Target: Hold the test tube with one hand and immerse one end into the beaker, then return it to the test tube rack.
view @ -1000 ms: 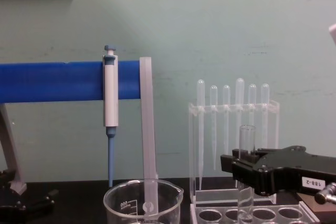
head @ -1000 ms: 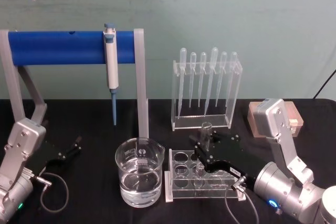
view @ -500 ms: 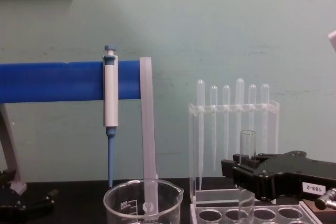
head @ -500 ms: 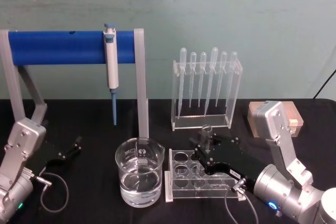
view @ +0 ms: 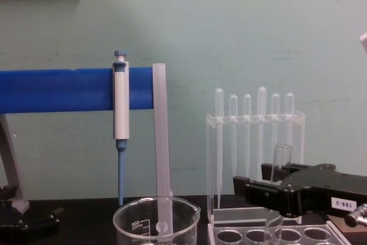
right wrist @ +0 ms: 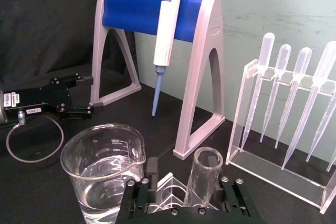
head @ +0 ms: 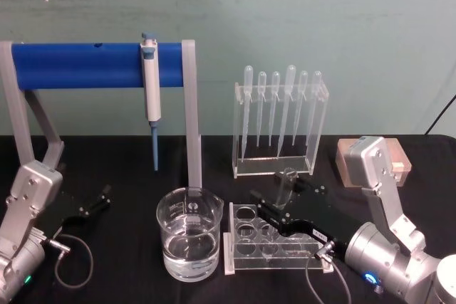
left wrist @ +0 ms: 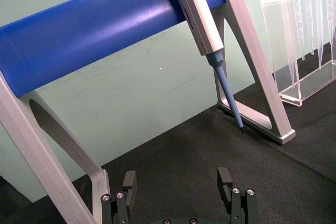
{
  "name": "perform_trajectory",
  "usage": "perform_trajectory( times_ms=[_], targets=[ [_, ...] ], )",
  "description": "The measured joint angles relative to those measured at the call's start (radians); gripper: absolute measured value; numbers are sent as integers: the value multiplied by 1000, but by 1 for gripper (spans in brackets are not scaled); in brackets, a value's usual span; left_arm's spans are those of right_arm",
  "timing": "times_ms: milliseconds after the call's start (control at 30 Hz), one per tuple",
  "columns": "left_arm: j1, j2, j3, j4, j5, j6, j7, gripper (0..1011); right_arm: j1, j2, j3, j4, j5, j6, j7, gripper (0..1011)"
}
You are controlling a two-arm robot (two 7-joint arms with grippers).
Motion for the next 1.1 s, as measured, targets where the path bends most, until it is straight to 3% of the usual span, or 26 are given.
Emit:
perform_trajectory(
  times_ms=[200,467,1100],
  targets=[
    [0,0,0,0,0,0,0,1000,-12,9,12,-29,0,4,-11,760],
    [0,0,0,0,0,0,0,1000,-40,27,59,-72,1,3,-34,995],
    [0,0,0,0,0,0,0,1000,-134,59,177,-184,33,-12,-74,1004]
  ],
)
